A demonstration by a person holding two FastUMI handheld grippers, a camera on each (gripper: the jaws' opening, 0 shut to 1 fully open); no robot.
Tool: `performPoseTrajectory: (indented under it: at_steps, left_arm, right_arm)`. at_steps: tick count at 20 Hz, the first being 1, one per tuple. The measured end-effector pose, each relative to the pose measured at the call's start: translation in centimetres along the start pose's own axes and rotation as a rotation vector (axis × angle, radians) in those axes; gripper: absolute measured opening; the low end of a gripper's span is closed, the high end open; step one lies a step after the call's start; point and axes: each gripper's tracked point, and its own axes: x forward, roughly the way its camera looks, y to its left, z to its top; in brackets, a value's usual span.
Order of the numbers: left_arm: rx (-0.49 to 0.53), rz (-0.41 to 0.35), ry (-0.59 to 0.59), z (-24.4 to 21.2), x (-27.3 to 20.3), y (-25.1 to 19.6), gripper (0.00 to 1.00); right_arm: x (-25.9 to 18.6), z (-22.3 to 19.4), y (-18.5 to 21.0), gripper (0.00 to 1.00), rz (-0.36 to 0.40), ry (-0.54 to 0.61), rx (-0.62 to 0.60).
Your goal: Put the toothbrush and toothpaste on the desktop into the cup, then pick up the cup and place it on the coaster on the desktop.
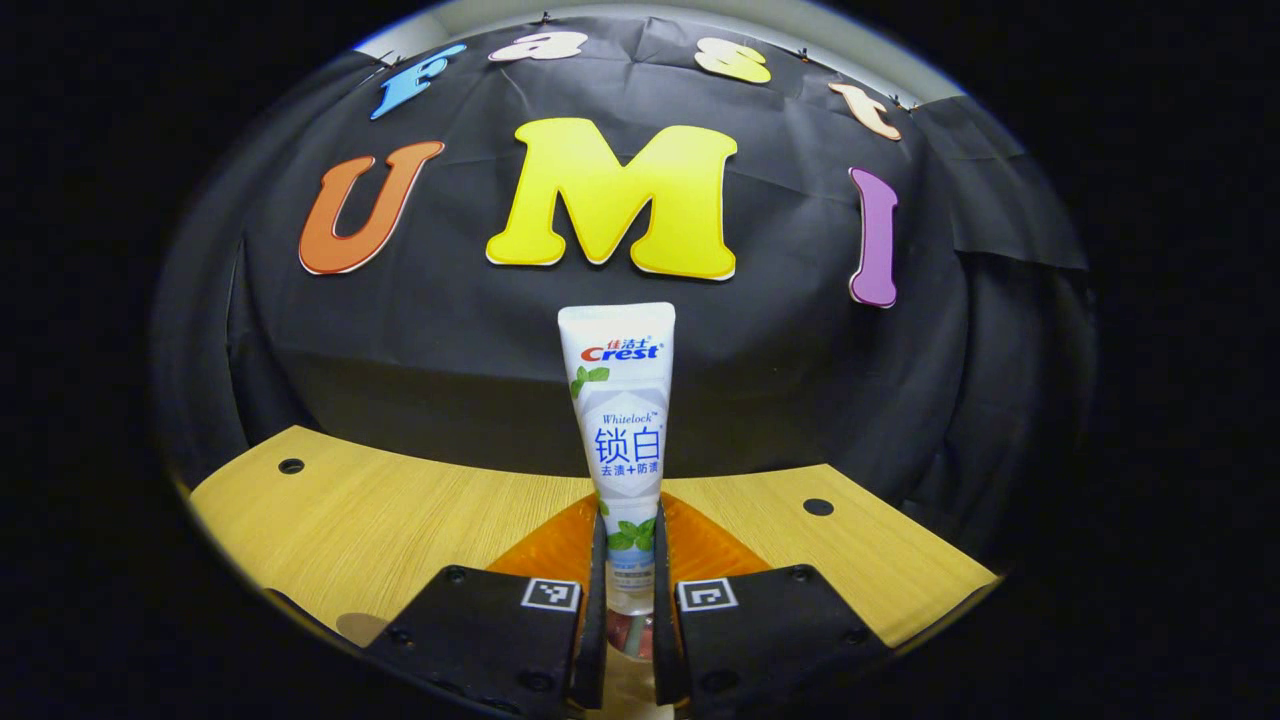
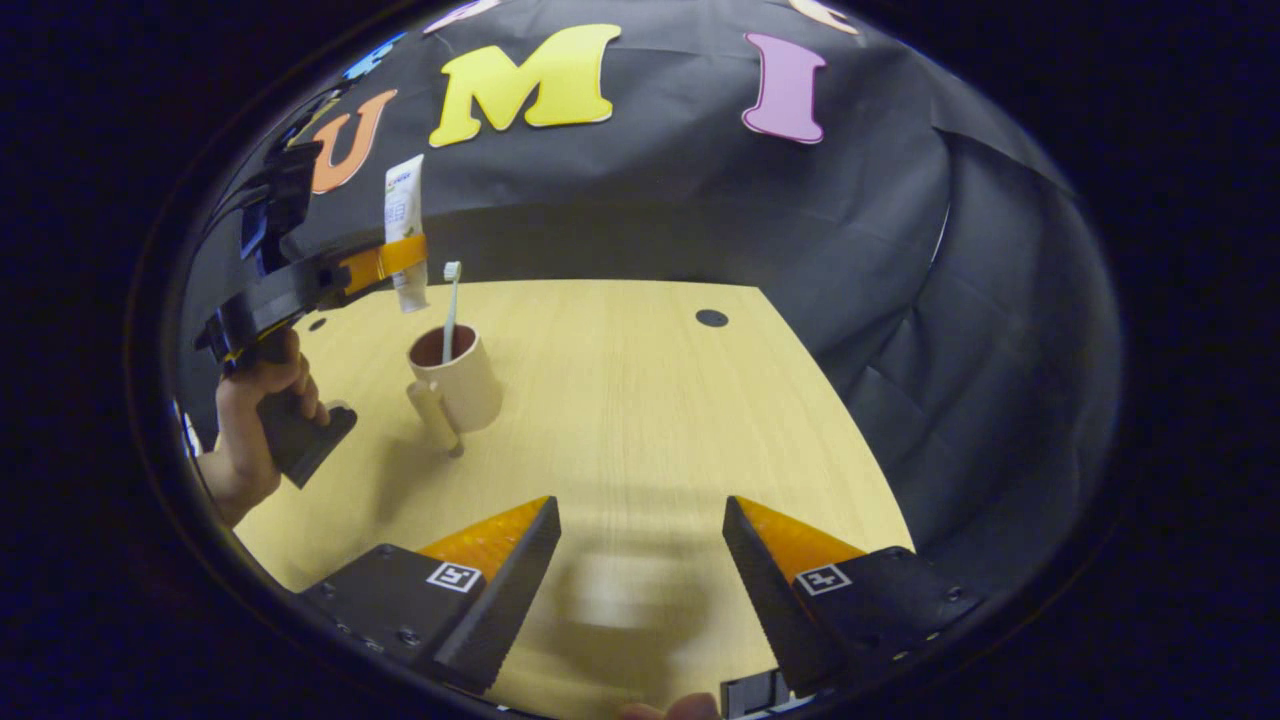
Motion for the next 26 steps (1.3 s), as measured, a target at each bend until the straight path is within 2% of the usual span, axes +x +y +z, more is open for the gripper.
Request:
performPoseTrajectory:
  at_steps: [4, 7, 9, 10, 14, 15, 16, 17, 18, 22, 26]
  left_arm:
    - [0.018, 0.02, 0.031, -2.6, 0.3, 0.0, 0.25]
    - [0.043, 0.0, 0.074, -5.1, 0.3, -0.4, 0.29]
    - [0.068, 0.021, 0.093, -6.0, -0.1, 0.0, 0.37]
    - [0.068, 0.014, 0.084, -6.0, -0.3, 0.0, 0.44]
    - [0.063, 0.009, 0.078, -5.9, -1.1, 0.1, 0.53]
    - [0.062, 0.023, 0.088, -6.0, -1.3, 0.6, 0.76]
    - [0.063, 0.044, 0.093, -6.0, -1.8, 1.1, 0.77]
    - [0.058, 0.054, 0.092, -5.8, -2.0, 1.6, 0.84]
    - [0.049, 0.063, 0.084, -5.4, -2.5, 2.1, 0.97]
    - [0.047, 0.101, 0.042, -2.8, -4.7, 4.9, 0.98]
    - [0.053, 0.142, 0.013, -0.4, -7.3, 8.8, 0.98]
  right_arm:
    - [0.5, -0.1, -0.4, 0.97, -0.003, 0.02, 0.008]
    - [0.7, 0.0, -0.2, 0.96, -0.001, 0.016, -0.001]
    - [0.7, -0.1, 0.0, 0.96, -0.001, 0.016, -0.008]
    - [0.8, -0.3, 0.1, 0.97, 0.0, 0.023, -0.009]
    - [1.0, -0.4, 1.0, 0.97, 0.011, 0.031, -0.014]
    - [1.0, -0.4, 1.3, 0.96, 0.014, 0.031, -0.018]
    - [0.9, -0.1, 1.6, 0.97, 0.018, 0.027, -0.021]
    - [0.9, 0.2, 2.0, 0.97, 0.023, 0.022, -0.025]
    - [0.9, 0.5, 2.4, 0.97, 0.028, 0.018, -0.029]
    - [0.9, 2.0, 4.3, 0.97, 0.042, 0.009, -0.036]
    - [1.2, 3.5, 8.1, 0.97, 0.087, 0.019, -0.072]
